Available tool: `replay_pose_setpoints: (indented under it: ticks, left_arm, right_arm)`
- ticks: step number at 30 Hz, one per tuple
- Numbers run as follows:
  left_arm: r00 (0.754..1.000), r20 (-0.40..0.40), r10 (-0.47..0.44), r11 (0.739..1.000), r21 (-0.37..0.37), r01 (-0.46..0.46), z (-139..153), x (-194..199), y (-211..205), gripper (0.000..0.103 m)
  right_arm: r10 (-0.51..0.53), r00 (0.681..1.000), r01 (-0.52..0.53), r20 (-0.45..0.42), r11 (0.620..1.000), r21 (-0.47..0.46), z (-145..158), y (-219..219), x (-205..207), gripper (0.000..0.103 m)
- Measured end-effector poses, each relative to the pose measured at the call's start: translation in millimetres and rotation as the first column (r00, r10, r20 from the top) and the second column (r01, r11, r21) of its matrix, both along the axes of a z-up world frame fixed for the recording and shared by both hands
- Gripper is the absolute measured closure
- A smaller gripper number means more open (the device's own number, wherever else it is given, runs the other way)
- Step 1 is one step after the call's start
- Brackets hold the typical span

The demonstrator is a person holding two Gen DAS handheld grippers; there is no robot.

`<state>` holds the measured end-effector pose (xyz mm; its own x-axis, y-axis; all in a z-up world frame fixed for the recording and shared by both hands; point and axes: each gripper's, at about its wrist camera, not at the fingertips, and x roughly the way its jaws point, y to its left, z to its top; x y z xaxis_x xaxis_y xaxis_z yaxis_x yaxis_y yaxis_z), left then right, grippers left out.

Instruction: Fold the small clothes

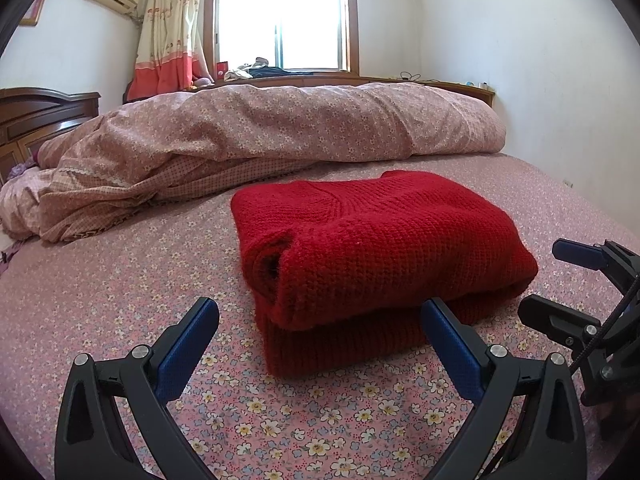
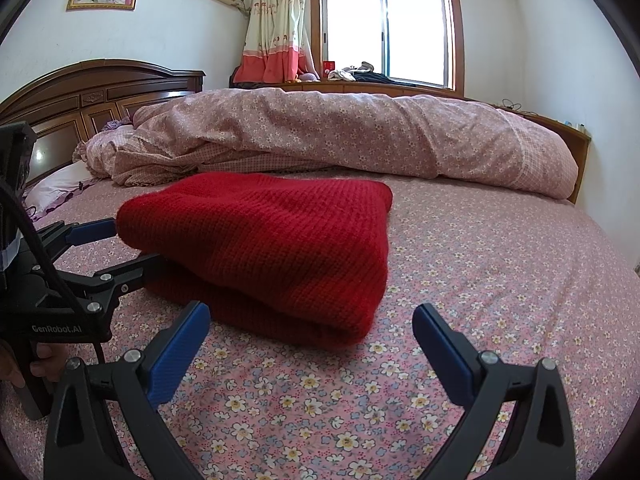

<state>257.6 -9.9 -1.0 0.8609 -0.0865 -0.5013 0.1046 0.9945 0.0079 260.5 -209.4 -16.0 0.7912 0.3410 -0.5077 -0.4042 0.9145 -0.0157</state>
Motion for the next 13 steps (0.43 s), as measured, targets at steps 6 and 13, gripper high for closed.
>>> replay_pose_setpoints:
  ticks: [6, 13]
  left_arm:
    - [1.000, 0.000, 0.002, 1.000, -0.002, -0.002, 0.2, -0.4, 0.2, 0.005]
    - [1.000, 0.001, 0.002, 1.000, -0.009, -0.002, 0.4, -0.7, 1.6, 0.005]
  right_arm:
    - [0.001, 1.000, -0.001, 0.000, 1.000, -0.002, 0.1, 0.2, 0.1, 0.000]
    - [0.003, 1.000, -0.003, -0.008, 1.000, -0.004, -1.6, 0.9, 1.6, 0.000]
